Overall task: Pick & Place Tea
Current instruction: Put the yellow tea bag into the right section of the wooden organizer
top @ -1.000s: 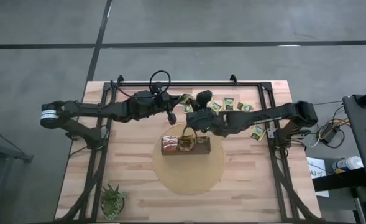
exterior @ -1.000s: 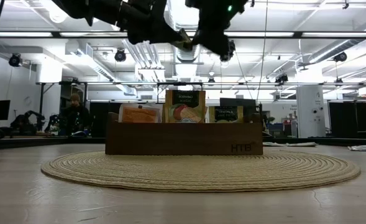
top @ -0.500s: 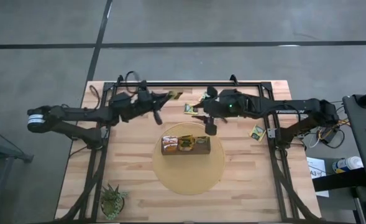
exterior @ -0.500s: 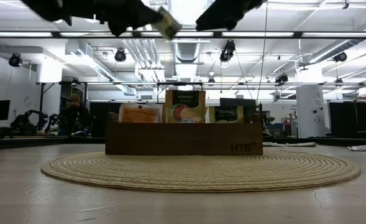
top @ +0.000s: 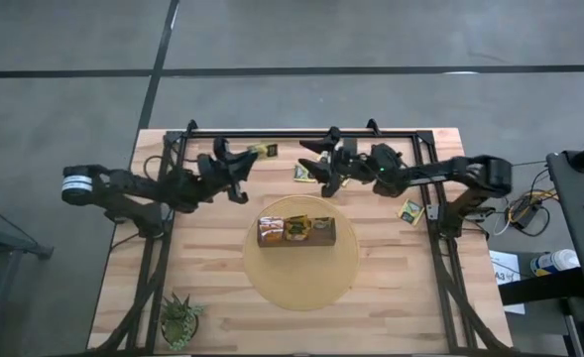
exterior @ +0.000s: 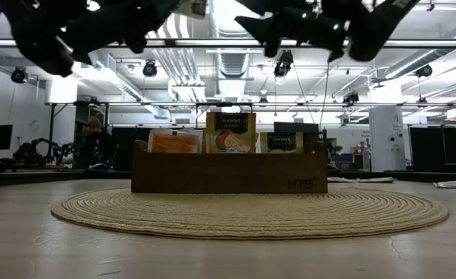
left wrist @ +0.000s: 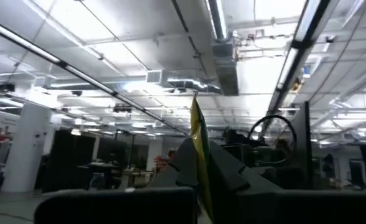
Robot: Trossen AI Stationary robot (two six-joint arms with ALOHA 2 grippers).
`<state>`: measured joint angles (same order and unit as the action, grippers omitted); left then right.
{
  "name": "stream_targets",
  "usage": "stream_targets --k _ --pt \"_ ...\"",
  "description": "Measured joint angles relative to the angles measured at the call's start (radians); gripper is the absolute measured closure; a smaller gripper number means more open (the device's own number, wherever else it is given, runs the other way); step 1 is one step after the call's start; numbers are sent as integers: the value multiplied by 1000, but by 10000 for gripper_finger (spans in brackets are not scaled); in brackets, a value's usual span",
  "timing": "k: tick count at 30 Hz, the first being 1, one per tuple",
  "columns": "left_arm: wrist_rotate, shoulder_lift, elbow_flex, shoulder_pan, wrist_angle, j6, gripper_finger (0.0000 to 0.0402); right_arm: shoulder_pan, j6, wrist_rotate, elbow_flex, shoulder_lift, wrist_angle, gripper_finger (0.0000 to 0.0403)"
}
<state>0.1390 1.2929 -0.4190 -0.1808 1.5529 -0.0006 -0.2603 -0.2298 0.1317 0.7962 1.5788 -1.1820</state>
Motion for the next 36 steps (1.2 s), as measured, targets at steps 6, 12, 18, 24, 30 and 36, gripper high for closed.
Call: stream_targets --k 6,12,18,24,30,36 --pt "-44 65 -92 6 1 47 390 -1 -90 36 69 153 -166 158" --pt "-53 77 -120 5 4 54 390 -2 -130 56 108 207 -247 168" --pt "-55 91 -121 6 2 32 390 -2 -123 64 150 217 -232 179" --pt "-79 120 -149 6 3 15 390 -2 -121 80 198 217 -152 189" --pt "-98 135 -160 6 0 1 388 0 -109 88 211 217 -129 268" --pt "-96 129 -152 6 -7 -3 357 1 -60 106 209 217 -130 388"
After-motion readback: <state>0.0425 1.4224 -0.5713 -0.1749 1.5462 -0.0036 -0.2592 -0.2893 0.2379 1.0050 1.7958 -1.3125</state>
